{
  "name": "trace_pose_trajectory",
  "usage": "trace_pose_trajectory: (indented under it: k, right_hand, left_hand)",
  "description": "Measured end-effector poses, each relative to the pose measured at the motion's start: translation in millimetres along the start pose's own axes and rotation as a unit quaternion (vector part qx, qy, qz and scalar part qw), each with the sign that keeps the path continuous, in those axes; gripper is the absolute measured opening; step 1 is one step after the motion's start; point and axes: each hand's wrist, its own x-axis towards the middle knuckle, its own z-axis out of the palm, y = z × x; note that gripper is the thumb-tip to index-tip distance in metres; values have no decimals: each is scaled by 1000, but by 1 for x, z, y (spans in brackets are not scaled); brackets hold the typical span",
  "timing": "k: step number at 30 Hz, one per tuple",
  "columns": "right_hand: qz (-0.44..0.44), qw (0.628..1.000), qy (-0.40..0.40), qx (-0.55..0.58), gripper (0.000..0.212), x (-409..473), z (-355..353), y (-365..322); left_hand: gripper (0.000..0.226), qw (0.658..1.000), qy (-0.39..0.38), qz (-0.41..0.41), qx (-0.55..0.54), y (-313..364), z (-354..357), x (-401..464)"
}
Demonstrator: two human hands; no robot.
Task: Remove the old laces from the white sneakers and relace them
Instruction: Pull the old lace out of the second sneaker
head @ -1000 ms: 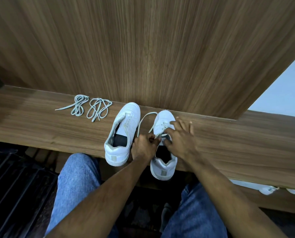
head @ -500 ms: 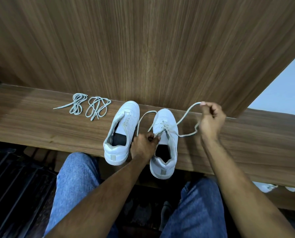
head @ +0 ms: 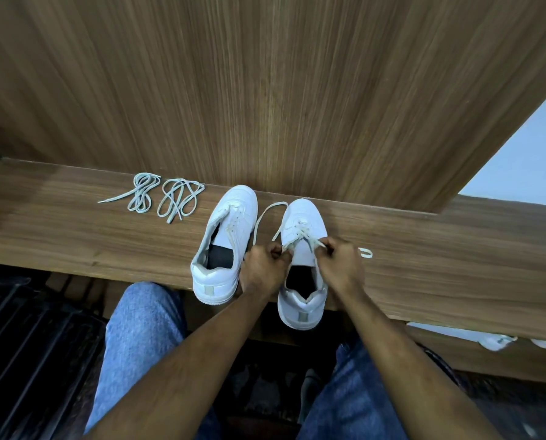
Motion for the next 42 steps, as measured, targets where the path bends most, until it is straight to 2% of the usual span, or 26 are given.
trace_pose_trajectory:
  k: [2,4,6,8,9,11,12,14,17,19,21,22,23,25,26,27,28,29,31,34,38,40,41,42]
  right_hand:
    - [81,987,-6,138,12,4,-2,6]
    - [118,965,-8,233,12,6,-4,11]
    - [140,952,-15,270,15,7,-4,12]
    - [124,959,-20,254,10,6,-2,12]
    - [106,967,-20,231,9,6,-2,12]
    - [77,978,-30,193,11,4,-1,12]
    - [68,981,-33,178,10,3,-1,13]
    - [49,986,-33,157,12,2,1,12]
    - [33,989,-26,142,17,1,1,12]
    - [34,991,-23,124,16,-1,-1,10]
    - [39,993,-18,109,15,0,-1,11]
    - [42,993,-15,105,14,0,-1,11]
    - [40,994,-10,102,13,0,-1,11]
    - [40,995,0,92,12,0,0,12]
    - [42,995,1,87,13,-1,0,12]
    - [43,996,1,84,13,-1,0,12]
    - [43,996,0,81,13,-2,0,11]
    - [40,996,0,79,13,-1,0,10]
    - [34,997,1,70,14,-1,1,10]
    - [27,998,1,63,15,-1,2,11]
    - [15,998,3,66,15,-1,3,11]
    - [12,998,3,64,15,-1,3,11]
    - [13,998,5,60,15,-2,1,11]
    - [14,998,4,58,15,-2,0,11]
  left_hand:
    - [22,992,-14,-64,-110,-4,-2,4]
    - [24,970,-20,-138,-200,-8,-2,5]
    - [20,953,-31,-177,-243,-9,-1,4]
    - [9,954,-37,-152,-256,-1,-3,1]
    - [6,968,-38,-104,-224,2,-4,2]
    - [31,997,-30,21,-65,8,-3,7]
    - [41,996,-23,83,21,16,-1,9]
    - [48,971,-27,173,165,27,5,16]
    - [36,913,-46,237,328,39,15,22]
    - [26,890,-34,250,380,41,16,26]
    - [20,883,-24,265,387,43,17,28]
    - [19,893,-21,260,366,44,16,30]
    - [19,919,-12,230,319,44,16,32]
    - [15,988,9,83,132,40,12,36]
    - [12,1000,6,-10,20,39,8,37]
    - [8,995,-1,-78,-66,35,6,40]
    - [8,989,-6,-103,-110,32,5,42]
    - [12,988,-16,-93,-124,30,4,43]
    - [22,995,-36,-22,-94,31,4,43]
    - [16,988,-62,118,71,38,5,40]
    - [27,906,-67,245,337,44,7,35]
    - [25,893,-40,271,358,42,10,37]
    - [22,910,-22,267,318,43,11,37]
    - [20,941,6,246,231,43,11,39]
